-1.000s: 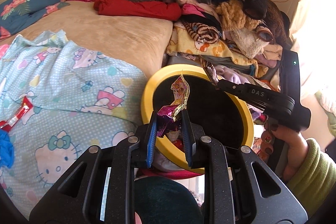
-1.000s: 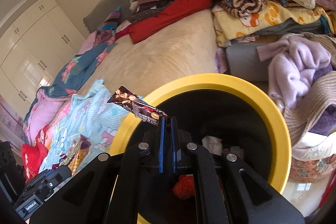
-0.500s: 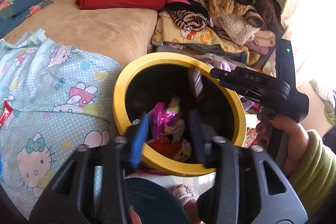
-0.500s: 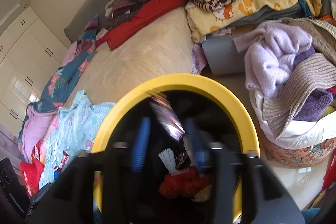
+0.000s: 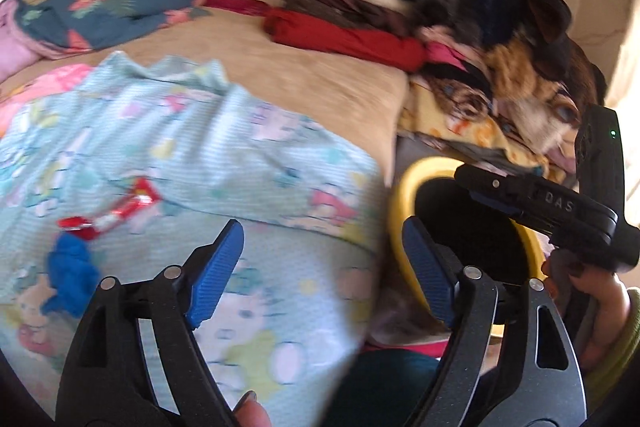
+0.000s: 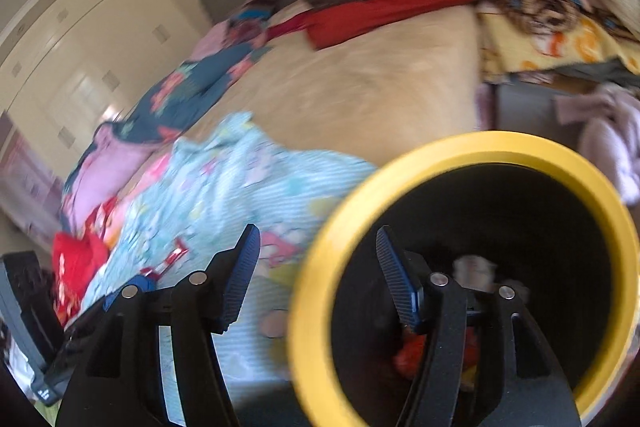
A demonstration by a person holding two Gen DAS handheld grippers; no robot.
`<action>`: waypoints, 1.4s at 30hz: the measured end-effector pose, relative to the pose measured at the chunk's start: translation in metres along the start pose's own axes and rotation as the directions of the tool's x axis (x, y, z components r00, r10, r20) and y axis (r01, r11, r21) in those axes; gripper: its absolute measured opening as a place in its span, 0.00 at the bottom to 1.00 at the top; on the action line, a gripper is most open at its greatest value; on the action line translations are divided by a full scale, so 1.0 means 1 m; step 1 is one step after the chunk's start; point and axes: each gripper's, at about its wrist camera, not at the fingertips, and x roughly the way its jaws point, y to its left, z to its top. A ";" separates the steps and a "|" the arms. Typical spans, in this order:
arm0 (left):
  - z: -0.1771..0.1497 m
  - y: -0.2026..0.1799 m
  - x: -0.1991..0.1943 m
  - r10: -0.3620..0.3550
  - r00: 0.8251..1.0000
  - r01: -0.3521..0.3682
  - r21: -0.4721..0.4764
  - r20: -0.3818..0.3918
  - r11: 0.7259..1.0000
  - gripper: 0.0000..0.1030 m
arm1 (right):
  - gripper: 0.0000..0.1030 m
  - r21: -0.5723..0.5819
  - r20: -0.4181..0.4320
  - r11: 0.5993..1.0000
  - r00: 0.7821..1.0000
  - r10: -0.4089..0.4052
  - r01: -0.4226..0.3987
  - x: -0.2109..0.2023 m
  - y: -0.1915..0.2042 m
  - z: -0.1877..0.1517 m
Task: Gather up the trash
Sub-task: 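Open both tools to drop the foil wrapper and candy bars into the bin, then close the left tool on the blue plastic bag while the right tool grips the red candy wrapper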
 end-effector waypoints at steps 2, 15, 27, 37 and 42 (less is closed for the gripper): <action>0.001 0.017 -0.007 0.029 0.999 -0.028 -0.020 0.016 0.999 0.74 | 0.58 -0.030 -0.022 0.999 0.999 0.026 -0.027 0.013 0.022 0.002; -0.014 0.113 -0.036 0.179 0.983 -0.175 -0.129 0.028 0.976 0.89 | 0.62 -0.203 -0.171 0.967 0.978 0.120 -0.154 0.090 0.146 -0.004; -0.043 0.169 -0.031 0.219 0.975 -0.222 -0.222 -0.040 0.949 0.87 | 0.62 -0.261 -0.318 0.948 0.944 0.091 -0.179 0.170 0.209 -0.030; -0.056 0.184 -0.020 0.177 0.980 -0.195 -0.252 -0.091 0.948 0.48 | 0.63 -0.173 -0.388 0.972 0.918 0.080 -0.158 0.225 0.215 -0.039; -0.058 0.183 -0.012 0.164 0.980 -0.187 -0.240 -0.112 0.953 0.28 | 0.21 -0.169 -0.394 0.969 0.913 0.103 -0.182 0.233 0.218 -0.036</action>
